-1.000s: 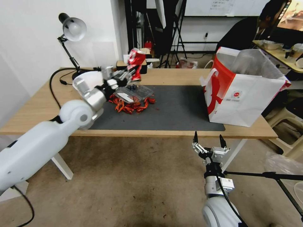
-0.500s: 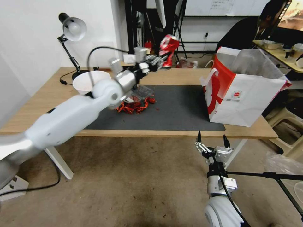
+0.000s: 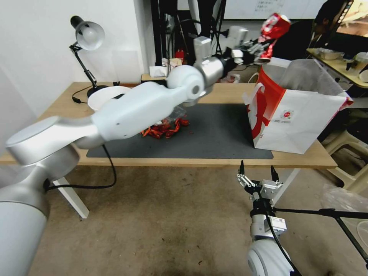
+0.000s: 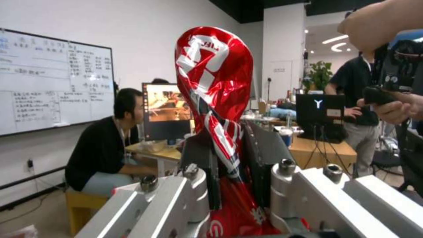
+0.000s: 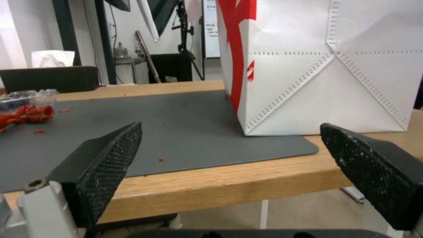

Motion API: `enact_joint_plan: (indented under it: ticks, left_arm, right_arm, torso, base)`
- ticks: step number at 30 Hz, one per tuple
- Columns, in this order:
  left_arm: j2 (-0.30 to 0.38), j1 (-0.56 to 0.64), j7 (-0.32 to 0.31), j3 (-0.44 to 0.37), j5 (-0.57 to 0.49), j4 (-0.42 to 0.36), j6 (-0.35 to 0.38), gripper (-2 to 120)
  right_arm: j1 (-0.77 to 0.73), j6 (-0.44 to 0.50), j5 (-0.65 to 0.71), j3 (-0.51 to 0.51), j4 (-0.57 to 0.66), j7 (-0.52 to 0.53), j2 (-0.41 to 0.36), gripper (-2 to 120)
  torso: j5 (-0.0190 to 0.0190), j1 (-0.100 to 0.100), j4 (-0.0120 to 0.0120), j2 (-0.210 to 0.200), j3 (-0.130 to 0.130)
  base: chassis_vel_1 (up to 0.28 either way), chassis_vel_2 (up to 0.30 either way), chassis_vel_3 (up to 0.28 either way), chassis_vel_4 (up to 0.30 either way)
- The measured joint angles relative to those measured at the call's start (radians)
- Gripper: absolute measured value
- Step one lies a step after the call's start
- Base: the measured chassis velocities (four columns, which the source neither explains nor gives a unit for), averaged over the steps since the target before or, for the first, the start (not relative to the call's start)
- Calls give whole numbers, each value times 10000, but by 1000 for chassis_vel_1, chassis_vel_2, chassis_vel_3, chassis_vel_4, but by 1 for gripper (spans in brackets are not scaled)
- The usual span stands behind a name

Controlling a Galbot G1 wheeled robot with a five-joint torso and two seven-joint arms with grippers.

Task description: Pick up the trash from the table and place it into the takeout bag.

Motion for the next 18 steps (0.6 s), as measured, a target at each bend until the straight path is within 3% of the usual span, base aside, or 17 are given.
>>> enact_joint_plan:
  ticks: [9, 18]
  left_arm:
    - [-1333, -237, 161, 473, 166, 1398, 1, 12]
    - [-2090, -235, 282, 813, 447, 2456, -19, 12]
  right_arm:
    - [16, 46, 37, 34, -23, 0, 52, 100]
    - [25, 98, 13, 21, -92, -3, 77, 100]
  torso:
    - [1, 0, -1, 0, 0]
    - [-1, 1, -1, 0, 0]
  base:
    - [0, 0, 0, 0]
    - [0, 0, 0, 0]
